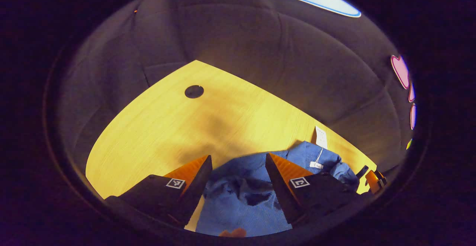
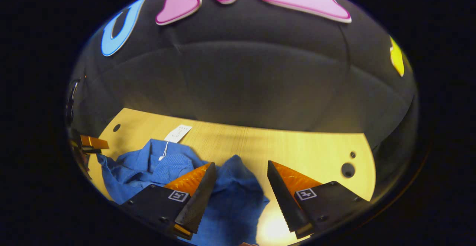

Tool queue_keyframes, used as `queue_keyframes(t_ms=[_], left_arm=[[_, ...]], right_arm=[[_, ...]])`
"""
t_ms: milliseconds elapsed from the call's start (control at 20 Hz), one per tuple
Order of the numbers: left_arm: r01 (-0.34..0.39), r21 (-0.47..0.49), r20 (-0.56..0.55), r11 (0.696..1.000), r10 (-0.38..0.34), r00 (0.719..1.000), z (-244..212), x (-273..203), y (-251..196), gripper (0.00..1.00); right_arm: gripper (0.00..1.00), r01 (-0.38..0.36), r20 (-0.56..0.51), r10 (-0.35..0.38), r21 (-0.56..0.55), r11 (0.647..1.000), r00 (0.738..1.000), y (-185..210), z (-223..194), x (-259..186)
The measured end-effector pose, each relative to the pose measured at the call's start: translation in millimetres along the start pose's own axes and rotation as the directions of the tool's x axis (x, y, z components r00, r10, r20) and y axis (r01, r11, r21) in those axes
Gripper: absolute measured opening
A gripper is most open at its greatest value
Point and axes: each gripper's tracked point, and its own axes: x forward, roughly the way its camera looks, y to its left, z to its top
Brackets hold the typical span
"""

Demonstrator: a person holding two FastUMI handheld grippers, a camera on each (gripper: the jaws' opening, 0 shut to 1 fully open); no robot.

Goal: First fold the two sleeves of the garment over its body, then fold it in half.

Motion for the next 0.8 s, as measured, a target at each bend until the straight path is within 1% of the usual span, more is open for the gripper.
queue_keyframes(t_ms=[50, 100, 150, 300, 400, 500, 650, 750, 800], left_arm=[[-0.013, 0.012, 0.035, 1.0, 0.013, 0.999, 9, -7, 6, 0.85], [0.0, 0.023, 0.071, 1.0, -0.001, 0.997, 14, -10, 1, 0.85], [0.022, 0.038, 0.101, 0.999, -0.026, 0.995, 18, -15, -8, 0.85], [0.025, 0.137, 0.189, 0.99, -0.051, 0.981, 29, -55, -19, 0.85], [0.023, 0.216, 0.257, 0.976, -0.08, 0.963, 34, -88, -32, 0.85], [0.034, 0.263, 0.311, 0.964, -0.118, 0.943, 32, -117, -51, 0.85], [0.046, 0.294, 0.376, 0.955, -0.159, 0.913, 23, -170, -68, 0.85], [0.047, 0.303, 0.407, 0.952, -0.174, 0.897, 10, -216, -72, 0.85], [0.048, 0.308, 0.422, 0.95, -0.182, 0.888, 3, -239, -73, 0.85]], right_arm=[[0.88, -0.001, 0.047, 0.002, -0.014, 1.0, 0.999, 2, 13, -10], [0.89, 0.001, 0.091, 0.001, -0.023, 1.0, 0.996, 4, 27, -18], [0.92, 0.004, 0.128, 0.0, -0.027, 1.0, 0.992, 6, 38, -27], [0.93, 0.0, 0.202, 0.003, -0.016, 1.0, 0.979, 16, 66, -54], [0.95, -0.012, 0.238, 0.014, -0.012, 1.0, 0.971, 24, 82, -72], [0.95, -0.028, 0.272, 0.033, -0.021, 0.999, 0.962, 31, 96, -97], [0.95, -0.046, 0.319, 0.065, -0.066, 0.997, 0.946, 45, 111, -140], [0.95, -0.051, 0.351, 0.078, -0.085, 0.995, 0.933, 54, 120, -172], [1.0, -0.051, 0.364, 0.083, -0.096, 0.994, 0.928, 57, 121, -189]])
